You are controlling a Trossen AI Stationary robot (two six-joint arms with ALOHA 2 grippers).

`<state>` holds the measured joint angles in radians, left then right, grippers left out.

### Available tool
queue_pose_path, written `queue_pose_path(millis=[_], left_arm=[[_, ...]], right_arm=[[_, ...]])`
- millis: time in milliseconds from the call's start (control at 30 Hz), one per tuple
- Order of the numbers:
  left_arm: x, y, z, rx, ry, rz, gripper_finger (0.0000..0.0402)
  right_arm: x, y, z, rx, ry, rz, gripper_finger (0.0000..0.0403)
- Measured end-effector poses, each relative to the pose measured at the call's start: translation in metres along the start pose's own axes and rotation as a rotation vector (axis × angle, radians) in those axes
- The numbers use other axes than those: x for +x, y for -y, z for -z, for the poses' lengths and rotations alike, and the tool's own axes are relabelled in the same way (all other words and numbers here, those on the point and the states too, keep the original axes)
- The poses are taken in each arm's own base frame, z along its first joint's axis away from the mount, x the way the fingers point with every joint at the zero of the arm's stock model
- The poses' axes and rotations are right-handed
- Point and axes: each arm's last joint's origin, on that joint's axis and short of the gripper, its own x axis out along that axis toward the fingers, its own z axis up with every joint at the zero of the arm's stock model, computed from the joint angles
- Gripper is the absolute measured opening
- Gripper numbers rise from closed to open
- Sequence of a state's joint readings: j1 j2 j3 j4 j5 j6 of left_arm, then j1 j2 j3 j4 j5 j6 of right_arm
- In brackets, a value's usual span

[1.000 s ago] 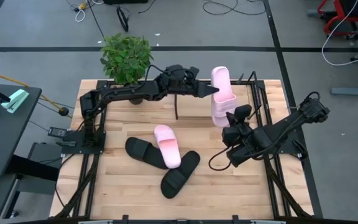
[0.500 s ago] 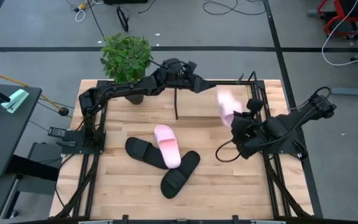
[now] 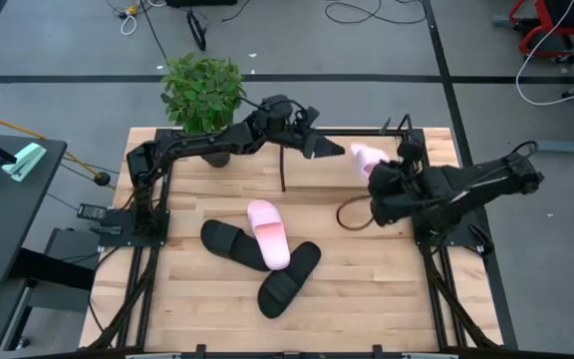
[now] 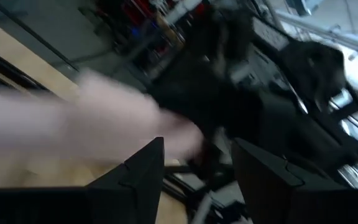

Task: Pick and place slides into the shelf
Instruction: Put the right pink slide on the shelf

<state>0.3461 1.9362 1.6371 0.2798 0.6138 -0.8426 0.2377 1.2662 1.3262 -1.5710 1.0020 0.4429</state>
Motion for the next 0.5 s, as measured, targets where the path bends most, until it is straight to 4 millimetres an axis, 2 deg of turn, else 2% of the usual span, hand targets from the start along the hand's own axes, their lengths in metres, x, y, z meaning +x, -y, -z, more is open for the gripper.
queue_pose_path(millis=[167, 367, 433, 500], left_arm=[[0.009, 0.012, 0.013, -0.002, -0.094, 0.083, 0.0196], [0.024, 0.035, 0.036, 0.077, -0.164, 0.144, 0.0185], [0.027, 0.049, 0.044, 0.149, -0.143, 0.111, 0.018], [0.026, 0.063, 0.052, 0.241, -0.118, 0.005, 0.0176]], right_arm=[[0.021, 0.006, 0.001, -0.028, -0.094, 0.061, 0.0], [0.046, 0.001, 0.013, -0.083, -0.2, 0.127, 0.0], [0.051, -0.001, 0.019, -0.094, -0.221, 0.133, 0.0], [0.052, -0.003, 0.025, -0.086, -0.229, 0.135, 0.0]])
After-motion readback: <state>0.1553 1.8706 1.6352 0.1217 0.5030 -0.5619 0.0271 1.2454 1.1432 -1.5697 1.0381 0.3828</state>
